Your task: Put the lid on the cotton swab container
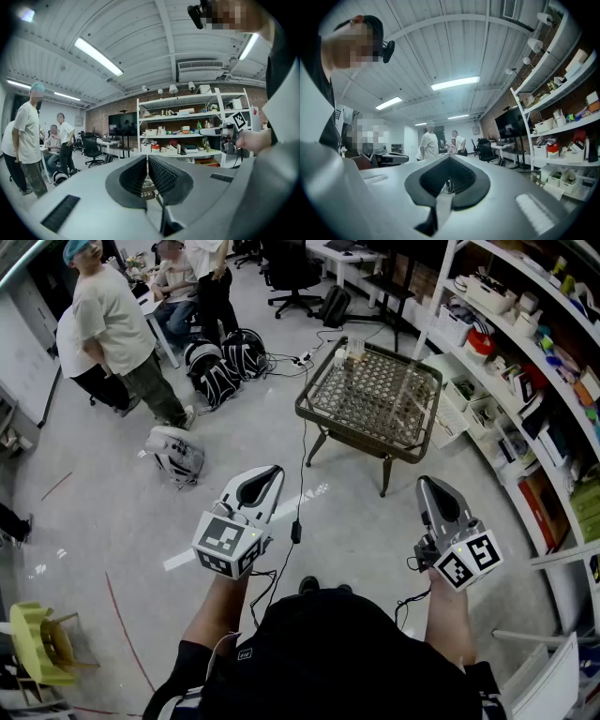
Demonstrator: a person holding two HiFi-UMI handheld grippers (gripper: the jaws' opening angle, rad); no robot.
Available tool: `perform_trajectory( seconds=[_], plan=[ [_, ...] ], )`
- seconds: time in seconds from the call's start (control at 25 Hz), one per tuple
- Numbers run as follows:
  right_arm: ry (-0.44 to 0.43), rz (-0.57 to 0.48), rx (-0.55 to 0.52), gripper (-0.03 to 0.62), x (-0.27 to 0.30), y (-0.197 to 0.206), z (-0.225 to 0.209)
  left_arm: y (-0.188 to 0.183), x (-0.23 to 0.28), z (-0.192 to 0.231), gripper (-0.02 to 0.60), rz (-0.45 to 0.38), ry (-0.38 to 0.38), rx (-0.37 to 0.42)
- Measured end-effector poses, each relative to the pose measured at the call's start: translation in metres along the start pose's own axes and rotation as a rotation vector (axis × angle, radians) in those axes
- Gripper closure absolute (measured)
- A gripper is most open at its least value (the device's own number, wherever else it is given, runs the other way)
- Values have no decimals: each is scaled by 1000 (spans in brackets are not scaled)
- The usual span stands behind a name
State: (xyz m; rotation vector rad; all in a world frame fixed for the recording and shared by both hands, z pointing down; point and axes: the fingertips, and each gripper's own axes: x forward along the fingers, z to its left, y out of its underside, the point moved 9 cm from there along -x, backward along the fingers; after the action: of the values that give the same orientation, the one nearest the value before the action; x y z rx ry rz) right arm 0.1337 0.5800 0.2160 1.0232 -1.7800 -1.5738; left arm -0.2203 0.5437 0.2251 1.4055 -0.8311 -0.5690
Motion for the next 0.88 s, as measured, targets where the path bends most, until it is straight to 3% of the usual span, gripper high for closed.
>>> perform_trajectory(
  seconds=[0.16, 0.88],
  plan=[
    [-26, 7, -5, 586, 0, -4, -10, -3, 9, -9, 565, -2, -15, 1],
    [-1, -9, 57, 585, -48, 2, -50, -6, 36, -50, 565, 29, -7, 13]
  ],
)
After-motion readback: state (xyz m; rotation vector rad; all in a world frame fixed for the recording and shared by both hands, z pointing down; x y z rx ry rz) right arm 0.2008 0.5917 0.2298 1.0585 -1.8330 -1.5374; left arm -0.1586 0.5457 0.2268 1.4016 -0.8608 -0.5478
